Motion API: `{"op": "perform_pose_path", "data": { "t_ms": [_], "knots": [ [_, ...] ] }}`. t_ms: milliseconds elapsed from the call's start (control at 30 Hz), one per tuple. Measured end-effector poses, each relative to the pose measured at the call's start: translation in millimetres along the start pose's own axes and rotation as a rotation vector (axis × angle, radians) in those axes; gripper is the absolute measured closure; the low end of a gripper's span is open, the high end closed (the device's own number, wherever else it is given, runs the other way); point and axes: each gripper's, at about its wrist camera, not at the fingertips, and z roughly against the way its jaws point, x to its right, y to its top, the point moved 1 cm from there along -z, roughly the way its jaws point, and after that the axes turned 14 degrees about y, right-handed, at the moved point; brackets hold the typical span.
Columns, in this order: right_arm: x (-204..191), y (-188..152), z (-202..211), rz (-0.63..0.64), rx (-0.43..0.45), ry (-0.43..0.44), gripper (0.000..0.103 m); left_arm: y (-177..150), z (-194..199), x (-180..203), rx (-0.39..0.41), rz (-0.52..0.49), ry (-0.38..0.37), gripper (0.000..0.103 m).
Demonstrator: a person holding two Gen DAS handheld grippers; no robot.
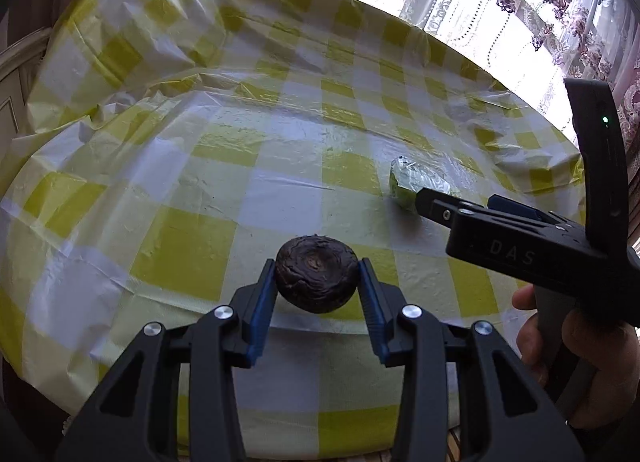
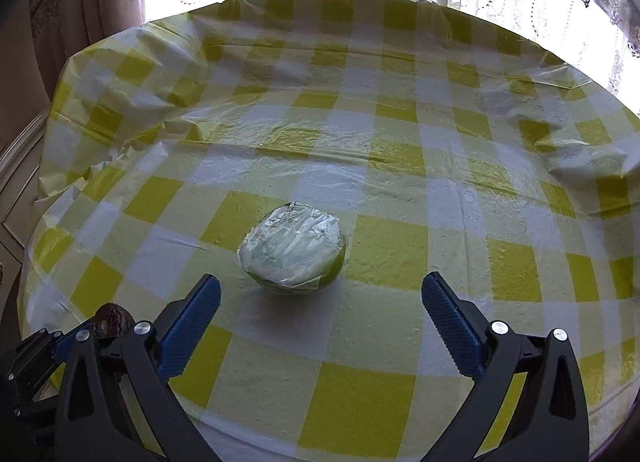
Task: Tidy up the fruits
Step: 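Grasp the wrapped green cabbage with the right tool while the left tool holds the dark item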
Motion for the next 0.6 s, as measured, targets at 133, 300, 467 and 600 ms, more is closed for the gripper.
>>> {"op": "perform_pose_path", "data": {
  "t_ms": [133,300,467,600],
  "knots": [
    [-4,8,-15,0.020,-0.016,-0.005,0.007,-1,1,-1,0.002,0.001,-0.004,0.062],
    [-4,15,-27,0.027,-0.034,-0.023,0.017,-2,1,-1,-0.001,-0.001,-0.007,0.062],
    [-2,14,-36,0.023,-0.065,-0.002,0.034,-2,1,0,0.000,-0.005,-0.007,0.062],
    [-5,7,-31,0.037,-0.062,0.003,0.043,-2,2,1,0.003,-0.011,-0.005,0.062]
  ]
}}
